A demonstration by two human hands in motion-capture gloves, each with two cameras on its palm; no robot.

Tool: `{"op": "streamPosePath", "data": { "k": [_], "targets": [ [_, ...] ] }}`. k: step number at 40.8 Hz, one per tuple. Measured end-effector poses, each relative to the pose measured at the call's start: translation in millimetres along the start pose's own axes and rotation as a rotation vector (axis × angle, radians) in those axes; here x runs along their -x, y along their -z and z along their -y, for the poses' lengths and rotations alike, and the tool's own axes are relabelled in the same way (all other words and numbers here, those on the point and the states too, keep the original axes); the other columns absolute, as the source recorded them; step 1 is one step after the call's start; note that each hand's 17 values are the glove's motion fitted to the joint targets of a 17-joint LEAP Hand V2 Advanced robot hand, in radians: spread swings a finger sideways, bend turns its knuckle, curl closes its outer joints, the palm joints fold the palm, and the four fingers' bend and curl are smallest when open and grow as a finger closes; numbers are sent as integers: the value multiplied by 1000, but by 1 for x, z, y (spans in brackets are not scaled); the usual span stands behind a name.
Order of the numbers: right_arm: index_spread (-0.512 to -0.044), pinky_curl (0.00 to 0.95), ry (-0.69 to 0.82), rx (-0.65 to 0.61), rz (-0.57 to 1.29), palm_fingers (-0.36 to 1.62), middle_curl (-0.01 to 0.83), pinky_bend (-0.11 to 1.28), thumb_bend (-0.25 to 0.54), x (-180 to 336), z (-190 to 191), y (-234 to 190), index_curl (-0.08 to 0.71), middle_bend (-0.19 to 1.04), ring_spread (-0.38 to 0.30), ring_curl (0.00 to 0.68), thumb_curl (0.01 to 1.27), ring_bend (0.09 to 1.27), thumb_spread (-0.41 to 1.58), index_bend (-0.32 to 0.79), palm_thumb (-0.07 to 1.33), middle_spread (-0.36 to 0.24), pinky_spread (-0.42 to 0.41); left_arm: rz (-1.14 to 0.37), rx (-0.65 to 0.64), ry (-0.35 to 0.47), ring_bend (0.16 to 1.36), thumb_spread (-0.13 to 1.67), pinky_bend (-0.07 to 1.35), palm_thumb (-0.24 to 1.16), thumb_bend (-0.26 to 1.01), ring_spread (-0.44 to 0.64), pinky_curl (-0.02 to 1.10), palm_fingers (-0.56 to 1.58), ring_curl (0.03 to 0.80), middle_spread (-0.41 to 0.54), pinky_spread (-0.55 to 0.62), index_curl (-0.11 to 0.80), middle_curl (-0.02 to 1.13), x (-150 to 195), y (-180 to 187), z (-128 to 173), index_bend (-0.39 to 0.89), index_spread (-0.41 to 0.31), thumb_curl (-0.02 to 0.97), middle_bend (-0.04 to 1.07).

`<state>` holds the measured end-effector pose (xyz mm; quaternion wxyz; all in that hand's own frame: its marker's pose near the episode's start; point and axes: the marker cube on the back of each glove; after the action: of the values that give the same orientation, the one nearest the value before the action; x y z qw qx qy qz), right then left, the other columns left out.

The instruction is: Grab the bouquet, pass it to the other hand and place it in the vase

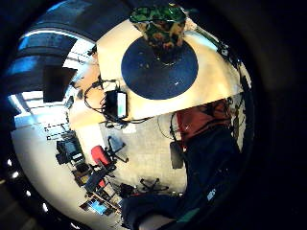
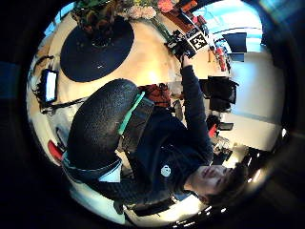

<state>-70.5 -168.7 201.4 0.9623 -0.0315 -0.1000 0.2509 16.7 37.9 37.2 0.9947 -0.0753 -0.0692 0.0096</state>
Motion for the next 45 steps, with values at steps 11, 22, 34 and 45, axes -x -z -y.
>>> {"op": "streamPosePath", "data": {
  "k": [11,22,34,45],
  "targets": [
    [-236,325,-37,-4,-1,1161,501,390,143,-3,-9,-3,366,319,-220,407,435,511,1139,243,1031,-160,-141,64,-48,18,541,1153,429,145,-17,315,354,92,284,257,351,328,299,-2,19,-14,170,-1,272,167],
    [-229,404,16,-78,426,1249,584,472,141,-20,15,7,411,454,-211,495,429,629,1167,201,1093,-195,-219,90,-31,74,532,1161,425,148,-17,326,351,98,282,260,351,343,292,5,20,-16,174,-1,270,165],
    [-235,436,140,-104,862,1268,631,472,72,-28,-1,64,497,526,-217,517,396,611,1134,266,1069,-201,-244,-27,9,50,521,1162,421,155,-17,332,350,103,278,261,343,355,288,-3,23,3,174,-1,273,168],
    [-236,456,473,-444,1049,1267,656,494,3,-35,5,120,562,562,-222,537,373,628,1082,312,1053,-194,-250,-188,7,12,532,1162,416,160,-16,319,348,126,281,253,331,359,283,-26,41,14,171,-1,274,164]
  ]
}}
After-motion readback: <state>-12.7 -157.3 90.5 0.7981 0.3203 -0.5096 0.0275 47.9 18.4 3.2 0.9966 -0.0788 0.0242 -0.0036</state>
